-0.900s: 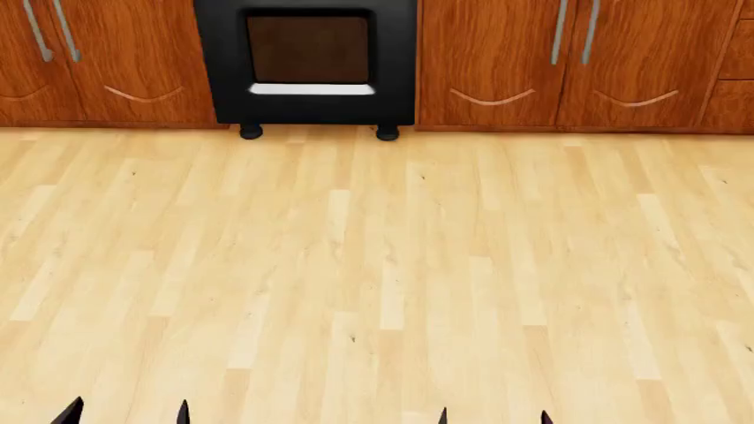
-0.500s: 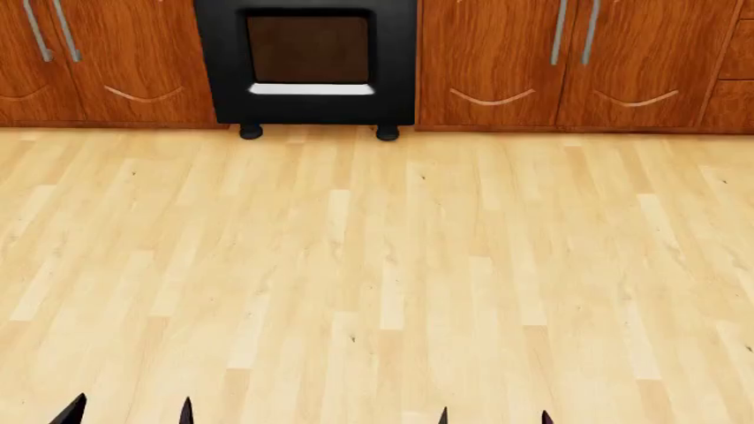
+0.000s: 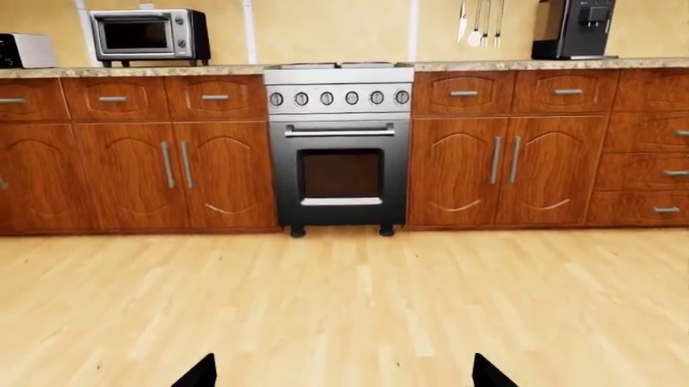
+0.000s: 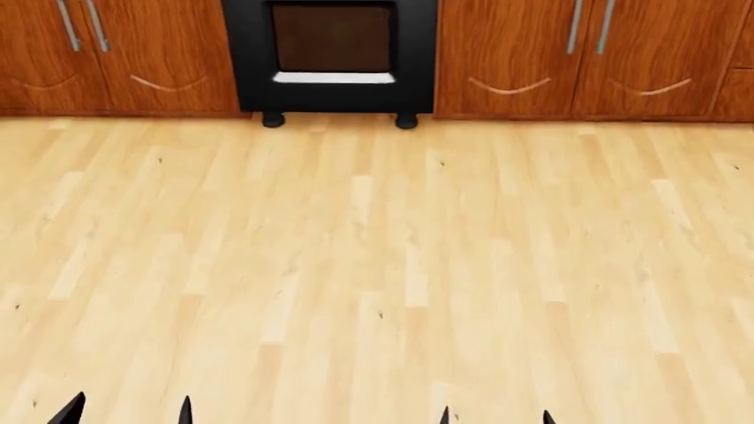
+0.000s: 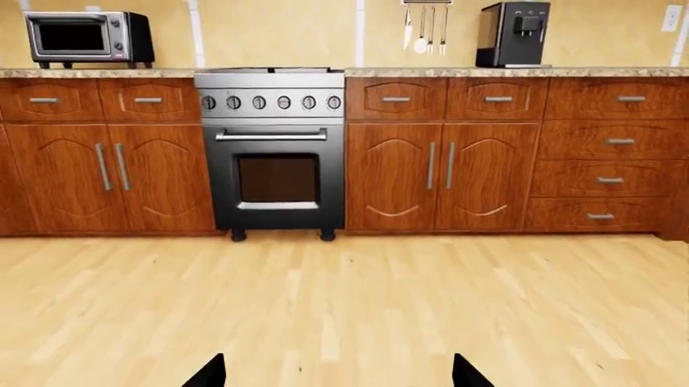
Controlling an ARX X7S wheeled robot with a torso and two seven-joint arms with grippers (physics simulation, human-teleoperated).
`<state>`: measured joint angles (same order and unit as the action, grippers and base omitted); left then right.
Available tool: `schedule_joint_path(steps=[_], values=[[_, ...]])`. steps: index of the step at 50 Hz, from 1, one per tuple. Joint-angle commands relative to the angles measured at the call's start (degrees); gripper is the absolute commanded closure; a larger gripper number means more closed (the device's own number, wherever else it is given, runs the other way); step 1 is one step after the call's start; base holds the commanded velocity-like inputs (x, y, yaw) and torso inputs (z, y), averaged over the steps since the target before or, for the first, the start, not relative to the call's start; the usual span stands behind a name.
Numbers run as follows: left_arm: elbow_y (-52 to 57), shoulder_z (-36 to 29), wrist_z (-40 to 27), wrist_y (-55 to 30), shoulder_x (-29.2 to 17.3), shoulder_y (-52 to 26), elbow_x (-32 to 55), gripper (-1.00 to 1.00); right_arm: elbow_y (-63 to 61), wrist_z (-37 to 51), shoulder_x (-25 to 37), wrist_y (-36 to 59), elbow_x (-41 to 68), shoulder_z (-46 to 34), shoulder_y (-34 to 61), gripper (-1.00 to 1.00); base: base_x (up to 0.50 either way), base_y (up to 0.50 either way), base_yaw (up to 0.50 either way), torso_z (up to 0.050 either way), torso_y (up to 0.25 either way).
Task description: Place the cup inside the bowl on the dining table and move the bowl to any counter.
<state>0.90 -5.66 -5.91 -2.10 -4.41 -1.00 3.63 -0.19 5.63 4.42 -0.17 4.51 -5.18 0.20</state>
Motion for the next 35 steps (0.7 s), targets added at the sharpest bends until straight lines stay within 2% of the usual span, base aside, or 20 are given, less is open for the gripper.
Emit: schedule_joint_path(steps=[1,35], values=[[-0.13,-1.13,-0.97,-0.36,-0.69,-0.40,0.51,-1.00,-0.05,0.89,0.71,0.23,0.95,-0.82,0.05,-1.00,-0.50,0.14,0.00,0.000,0.000],[0.08,-3.02,-2.71,0.69,-2.83,0.22,2.64,-1.00,0.32,2.86,2.64,-0.27,2.68,-3.24,0.38,-1.00,-0.50,0.01,0.00,0.000,0.000]])
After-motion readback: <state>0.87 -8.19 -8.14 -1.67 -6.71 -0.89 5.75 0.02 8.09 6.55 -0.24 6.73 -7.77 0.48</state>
